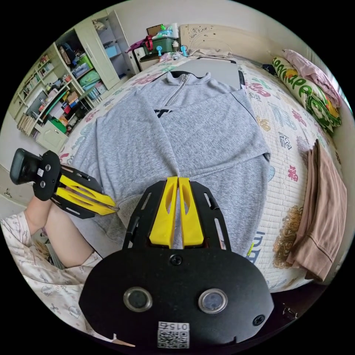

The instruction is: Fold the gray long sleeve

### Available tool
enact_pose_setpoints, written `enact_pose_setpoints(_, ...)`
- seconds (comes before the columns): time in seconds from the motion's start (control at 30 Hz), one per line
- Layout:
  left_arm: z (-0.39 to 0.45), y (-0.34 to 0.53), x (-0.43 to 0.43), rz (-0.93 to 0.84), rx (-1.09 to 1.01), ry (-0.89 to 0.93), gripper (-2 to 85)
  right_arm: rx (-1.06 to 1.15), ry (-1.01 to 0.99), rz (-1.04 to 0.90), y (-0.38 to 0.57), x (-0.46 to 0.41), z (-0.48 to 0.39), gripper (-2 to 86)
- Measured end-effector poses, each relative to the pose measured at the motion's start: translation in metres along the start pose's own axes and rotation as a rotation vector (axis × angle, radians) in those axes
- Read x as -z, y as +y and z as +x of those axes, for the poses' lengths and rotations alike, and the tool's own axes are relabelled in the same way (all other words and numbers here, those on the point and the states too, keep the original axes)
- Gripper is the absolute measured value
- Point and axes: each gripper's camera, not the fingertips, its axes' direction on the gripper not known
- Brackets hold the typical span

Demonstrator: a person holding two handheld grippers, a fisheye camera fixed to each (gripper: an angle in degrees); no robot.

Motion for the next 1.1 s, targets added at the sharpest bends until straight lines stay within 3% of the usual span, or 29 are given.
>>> enact_pose_setpoints(0.23,-0.006,-0.002,-0.002,-0.001,0.025,0.020,1.2,0.035,0.052,-0.004,0.002,0.007,-0.035,-0.3)
enact_pose_setpoints(0.47,0.000,0.008,-0.002,0.049,0.060,-0.003,1.4,-0.057,-0.054,0.053,0.014,0.027,-0.039,-0.1)
enact_pose_setpoints(0.6,0.018,0.013,-0.005,0.068,0.097,-0.090,1.5,-0.091,-0.297,-0.139,-0.010,0.054,-0.018,0.1)
enact_pose_setpoints(0.7,0.028,0.014,-0.008,0.060,0.115,-0.141,1.7,-0.118,-0.352,-0.226,-0.044,0.100,-0.006,-0.3)
enact_pose_setpoints(0.87,0.021,0.019,-0.011,0.066,0.250,-0.083,2.5,-0.228,-0.266,-0.091,-0.091,0.223,-0.024,-0.4)
enact_pose_setpoints(0.97,-0.006,0.032,-0.009,0.111,0.419,0.088,3.4,-0.169,-0.343,0.099,-0.111,0.314,-0.067,-0.4)
enact_pose_setpoints(1.1,-0.025,0.056,0.012,0.284,0.539,0.273,3.4,-0.076,-0.279,0.236,-0.124,0.397,-0.109,-0.4)
